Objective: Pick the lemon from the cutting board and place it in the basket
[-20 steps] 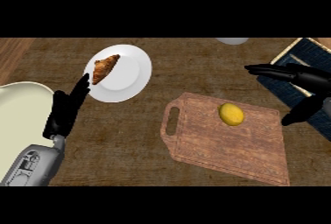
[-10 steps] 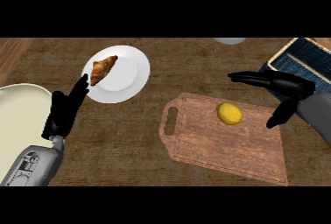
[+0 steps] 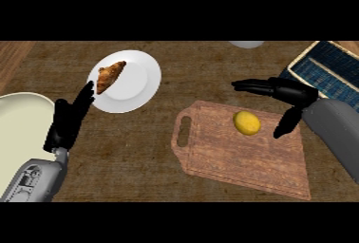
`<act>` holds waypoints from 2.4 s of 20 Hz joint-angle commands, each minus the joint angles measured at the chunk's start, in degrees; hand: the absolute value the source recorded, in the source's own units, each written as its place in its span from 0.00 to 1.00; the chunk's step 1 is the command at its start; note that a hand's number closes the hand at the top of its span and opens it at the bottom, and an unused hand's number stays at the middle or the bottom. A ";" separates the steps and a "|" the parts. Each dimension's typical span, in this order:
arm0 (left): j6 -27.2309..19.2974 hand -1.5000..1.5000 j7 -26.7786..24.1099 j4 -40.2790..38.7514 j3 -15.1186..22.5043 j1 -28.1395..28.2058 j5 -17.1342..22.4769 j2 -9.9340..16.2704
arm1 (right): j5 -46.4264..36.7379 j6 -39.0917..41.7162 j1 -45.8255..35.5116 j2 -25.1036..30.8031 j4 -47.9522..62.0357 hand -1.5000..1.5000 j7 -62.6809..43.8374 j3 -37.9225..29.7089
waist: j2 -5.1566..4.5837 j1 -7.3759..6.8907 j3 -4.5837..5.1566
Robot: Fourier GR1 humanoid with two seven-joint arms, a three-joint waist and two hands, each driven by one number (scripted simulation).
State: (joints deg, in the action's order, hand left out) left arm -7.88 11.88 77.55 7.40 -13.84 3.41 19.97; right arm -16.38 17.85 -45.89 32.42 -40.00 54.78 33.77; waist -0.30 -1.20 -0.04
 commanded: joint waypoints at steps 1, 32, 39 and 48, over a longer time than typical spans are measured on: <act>-1.05 0.50 0.99 2.70 0.29 2.38 -0.85 -1.30 | -0.42 6.52 1.77 0.59 -0.80 0.00 6.19 0.10 | 0.31 0.66 0.02; 2.61 0.50 3.35 1.47 -4.31 -1.38 -3.31 -2.73 | -11.98 -10.12 -0.12 -9.51 8.28 1.00 11.14 -0.81 | 0.03 0.30 -0.03; 2.12 0.50 2.43 0.44 -6.58 2.77 -3.04 -1.20 | -23.54 -18.32 6.38 -2.46 -1.05 1.00 -20.76 4.98 | 3.08 6.27 0.52; 1.64 0.50 0.61 1.62 -7.29 5.86 -3.03 -1.65 | -22.21 -16.51 17.16 3.35 -34.33 1.00 -37.23 3.39 | 2.13 6.39 0.26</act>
State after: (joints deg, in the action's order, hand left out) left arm -5.90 13.04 79.04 0.54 -8.80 0.29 18.61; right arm -41.24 -0.46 -33.60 32.76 -61.74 22.76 39.11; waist 2.17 4.76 0.33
